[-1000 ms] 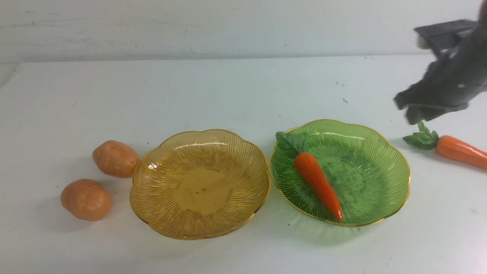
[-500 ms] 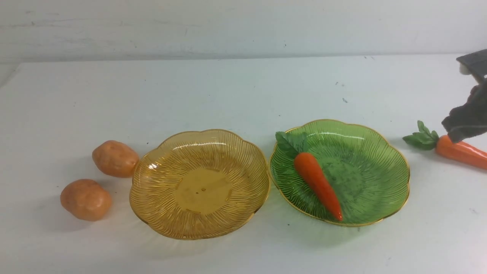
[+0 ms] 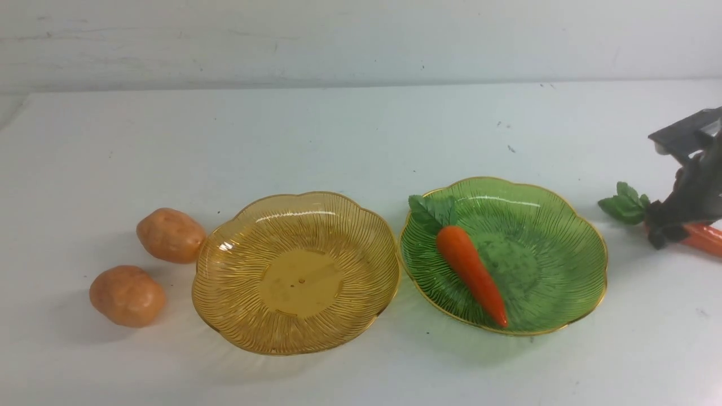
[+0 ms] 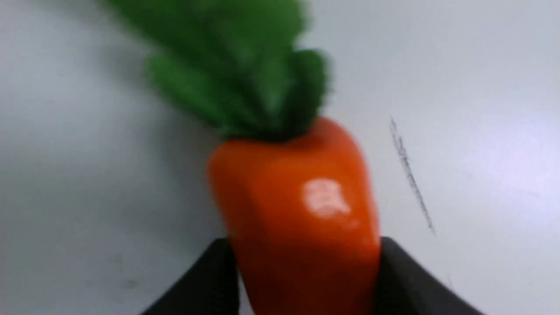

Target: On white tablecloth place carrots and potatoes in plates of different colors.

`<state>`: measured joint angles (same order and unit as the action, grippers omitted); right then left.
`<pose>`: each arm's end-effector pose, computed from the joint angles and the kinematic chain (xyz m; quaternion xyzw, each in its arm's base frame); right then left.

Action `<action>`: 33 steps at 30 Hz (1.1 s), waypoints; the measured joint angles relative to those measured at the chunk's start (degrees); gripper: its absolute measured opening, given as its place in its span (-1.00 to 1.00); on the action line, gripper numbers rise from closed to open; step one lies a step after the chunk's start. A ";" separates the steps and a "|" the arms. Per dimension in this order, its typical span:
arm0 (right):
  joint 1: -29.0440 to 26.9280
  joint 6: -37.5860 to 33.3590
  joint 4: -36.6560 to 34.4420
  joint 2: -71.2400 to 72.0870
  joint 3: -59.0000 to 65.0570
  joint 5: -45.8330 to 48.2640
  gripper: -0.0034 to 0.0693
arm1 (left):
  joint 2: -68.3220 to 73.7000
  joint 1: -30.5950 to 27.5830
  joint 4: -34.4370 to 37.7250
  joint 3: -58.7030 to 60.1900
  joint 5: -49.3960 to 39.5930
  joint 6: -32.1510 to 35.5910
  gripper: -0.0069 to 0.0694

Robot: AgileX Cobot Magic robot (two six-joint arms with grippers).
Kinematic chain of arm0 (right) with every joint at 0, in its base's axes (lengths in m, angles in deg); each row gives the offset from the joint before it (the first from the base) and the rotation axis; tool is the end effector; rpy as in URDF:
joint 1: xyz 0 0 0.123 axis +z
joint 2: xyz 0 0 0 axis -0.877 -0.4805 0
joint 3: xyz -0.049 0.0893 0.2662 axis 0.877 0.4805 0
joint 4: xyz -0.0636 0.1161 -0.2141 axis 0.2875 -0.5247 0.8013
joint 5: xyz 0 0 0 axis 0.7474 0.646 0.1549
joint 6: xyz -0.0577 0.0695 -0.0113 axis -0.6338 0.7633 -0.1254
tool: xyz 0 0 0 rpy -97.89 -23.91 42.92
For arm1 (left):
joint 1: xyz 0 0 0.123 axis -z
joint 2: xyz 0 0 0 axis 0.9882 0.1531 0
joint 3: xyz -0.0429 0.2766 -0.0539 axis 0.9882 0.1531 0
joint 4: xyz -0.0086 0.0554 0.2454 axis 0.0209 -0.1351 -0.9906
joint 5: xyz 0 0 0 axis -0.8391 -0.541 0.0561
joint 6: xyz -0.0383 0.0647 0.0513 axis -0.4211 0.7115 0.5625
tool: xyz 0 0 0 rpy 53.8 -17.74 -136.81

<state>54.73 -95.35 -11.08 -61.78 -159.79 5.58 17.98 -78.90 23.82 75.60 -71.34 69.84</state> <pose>0.4273 -0.0541 0.1475 -0.1394 0.9869 -0.0457 0.0677 0.0518 -0.0019 0.1697 0.0008 0.8117 -0.0211 0.5837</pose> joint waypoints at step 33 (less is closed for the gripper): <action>21.71 15.50 -10.89 10.66 -7.89 17.93 0.44 | 0.00 0.00 5.74 0.00 0.16 -4.64 -0.83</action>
<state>76.44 -79.85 -21.97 -51.12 -167.68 23.50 17.98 -78.90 29.56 75.60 -71.18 65.20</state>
